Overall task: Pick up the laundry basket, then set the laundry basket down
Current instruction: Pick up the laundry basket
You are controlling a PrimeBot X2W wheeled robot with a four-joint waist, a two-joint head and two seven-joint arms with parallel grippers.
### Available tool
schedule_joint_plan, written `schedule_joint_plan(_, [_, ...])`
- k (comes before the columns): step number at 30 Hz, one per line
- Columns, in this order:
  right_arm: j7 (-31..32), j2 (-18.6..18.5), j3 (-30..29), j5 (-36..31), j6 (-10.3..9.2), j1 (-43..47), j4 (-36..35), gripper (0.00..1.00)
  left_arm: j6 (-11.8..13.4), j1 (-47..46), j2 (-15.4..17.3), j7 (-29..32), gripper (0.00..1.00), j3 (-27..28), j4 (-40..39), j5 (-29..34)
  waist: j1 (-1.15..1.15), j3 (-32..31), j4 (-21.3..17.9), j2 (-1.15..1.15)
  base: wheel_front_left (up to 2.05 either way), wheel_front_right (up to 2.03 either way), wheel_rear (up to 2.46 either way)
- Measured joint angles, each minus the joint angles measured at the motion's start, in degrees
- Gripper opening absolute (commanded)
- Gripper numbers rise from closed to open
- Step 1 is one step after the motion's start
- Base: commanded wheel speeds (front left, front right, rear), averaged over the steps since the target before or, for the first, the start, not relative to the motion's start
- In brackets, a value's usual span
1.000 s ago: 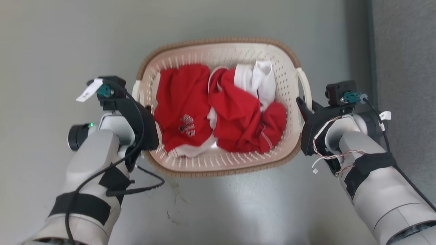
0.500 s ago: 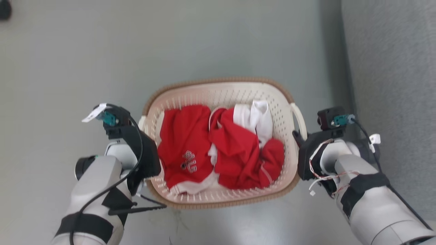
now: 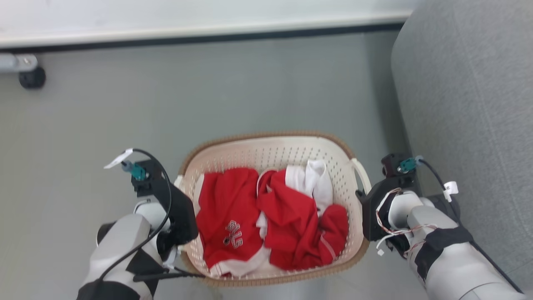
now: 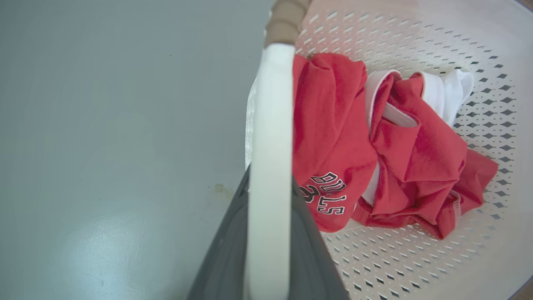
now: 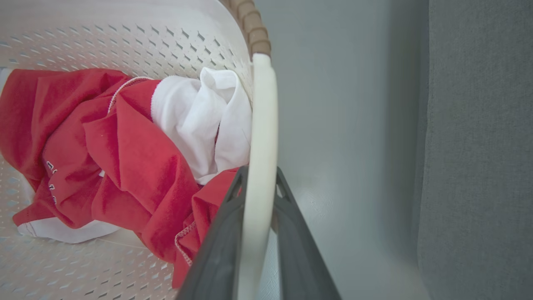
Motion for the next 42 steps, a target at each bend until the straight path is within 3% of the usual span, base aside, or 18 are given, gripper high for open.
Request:
schedule_joint_plan(26, [12.65, 0.40, 1.76, 6.27, 0.00, 5.34, 0.31, 0.00, 0.00, 6.94, -0.07, 7.64, 0.00, 0.47, 0.64, -2.56, 0.01, -15.63, -0.13, -0.01, 0.00, 0.00, 0.00])
schedule_joint_plan(42, [16.79, 0.38, 2.20, 9.60, 0.00, 6.92, 0.20, 0.00, 0.00, 9.28, -0.01, 9.44, 0.00, 0.56, 0.86, -3.75, 0.01, -19.66, -0.02, 0.00, 0.00, 0.00, 0.00])
